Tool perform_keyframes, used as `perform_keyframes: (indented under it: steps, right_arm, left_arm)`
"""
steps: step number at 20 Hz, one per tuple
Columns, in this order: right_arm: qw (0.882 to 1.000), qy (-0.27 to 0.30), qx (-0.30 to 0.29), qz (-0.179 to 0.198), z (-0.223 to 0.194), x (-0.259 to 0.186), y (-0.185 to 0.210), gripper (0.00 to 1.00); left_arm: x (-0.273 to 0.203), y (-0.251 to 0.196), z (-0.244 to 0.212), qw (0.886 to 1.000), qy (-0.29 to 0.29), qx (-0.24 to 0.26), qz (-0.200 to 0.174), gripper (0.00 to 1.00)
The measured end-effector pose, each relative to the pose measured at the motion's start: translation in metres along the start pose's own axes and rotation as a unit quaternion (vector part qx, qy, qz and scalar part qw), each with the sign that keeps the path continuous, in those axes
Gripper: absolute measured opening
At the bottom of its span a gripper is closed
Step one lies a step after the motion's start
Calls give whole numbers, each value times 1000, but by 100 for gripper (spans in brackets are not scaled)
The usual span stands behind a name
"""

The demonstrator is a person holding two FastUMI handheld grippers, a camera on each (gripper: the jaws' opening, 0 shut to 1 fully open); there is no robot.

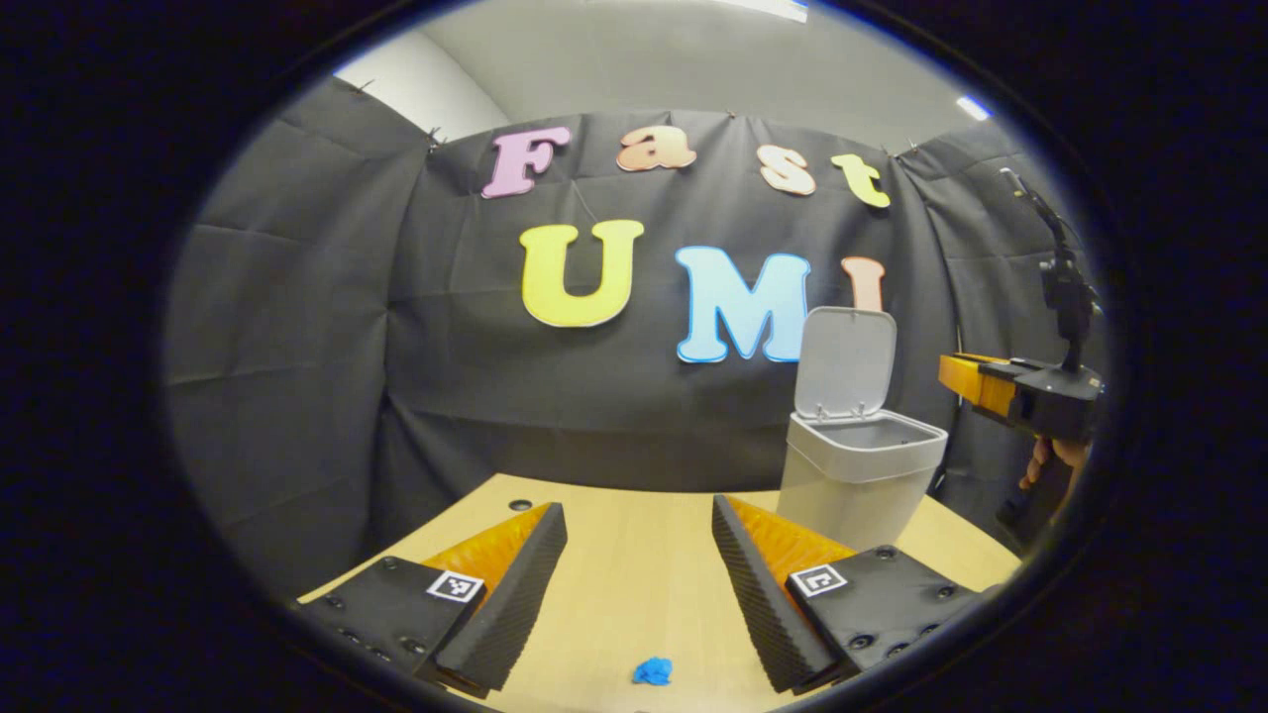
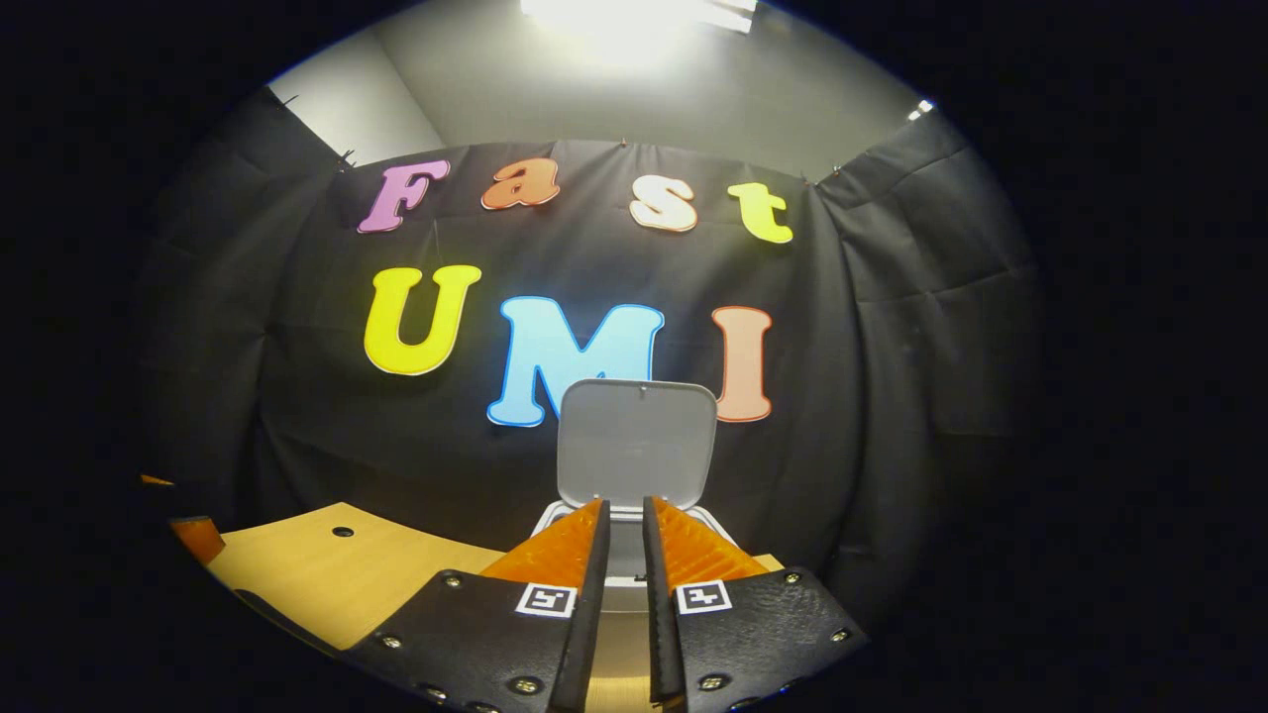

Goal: Press the lid of the desktop garbage bin to open it, pick up the crumpled paper on the desktop and throw it into the bin, then pick up the pop can on the desktop and drop it into the bin, and finally close the garbage bin lid.

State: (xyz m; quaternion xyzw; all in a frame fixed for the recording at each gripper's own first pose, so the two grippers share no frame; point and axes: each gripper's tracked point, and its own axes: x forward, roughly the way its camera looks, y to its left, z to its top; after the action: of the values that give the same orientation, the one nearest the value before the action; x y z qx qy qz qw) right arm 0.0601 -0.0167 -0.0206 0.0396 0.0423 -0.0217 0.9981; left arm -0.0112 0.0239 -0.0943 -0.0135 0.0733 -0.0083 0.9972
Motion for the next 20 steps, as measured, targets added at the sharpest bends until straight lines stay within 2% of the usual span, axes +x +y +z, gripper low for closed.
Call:
perform_keyframes:
  steps: [1, 2, 5, 7, 9, 10, 11, 13, 14, 16, 20]
  right_arm:
    - [1000, 1, 0, -5, -2, -6, 1, 25]
    - [1000, 2, -1, -14, -3, -12, -3, 35]
    - [1000, 9, -3, -28, -10, -29, -9, 41]
    - [999, 17, -4, -30, -16, -38, -8, 51]
    - [999, 25, -9, -29, -21, -45, -6, 62]
    - [999, 29, -11, -29, -22, -48, -5, 63]
    - [999, 34, -12, -26, -25, -52, -2, 72]
    - [999, 40, -14, -16, -29, -59, 5, 81]
    - [999, 42, -14, -14, -30, -61, 7, 89]
    - [999, 45, -18, -12, -33, -68, 11, 93]
    - [998, 50, -24, -9, -37, -79, 17, 93]
  left_arm:
    - [2, 1, -7, 1000, 8, -4, -6, 98]
    - [3, 3, -15, 1000, 17, -7, -9, 99]
    - [7, 4, -40, 999, 41, -9, -22, 96]
    - [10, 5, -58, 998, 55, 1, -25, 98]
    - [10, 2, -77, 997, 67, 12, -37, 95]
    - [11, 0, -88, 996, 74, 17, -42, 95]
    - [13, -1, -101, 995, 83, 24, -48, 98]
    - [16, -4, -133, 992, 107, 34, -58, 99]
    - [18, -4, -143, 991, 117, 34, -60, 99]
    - [20, -5, -164, 988, 136, 36, -63, 97]
    - [26, -3, -208, 982, 175, 41, -62, 97]
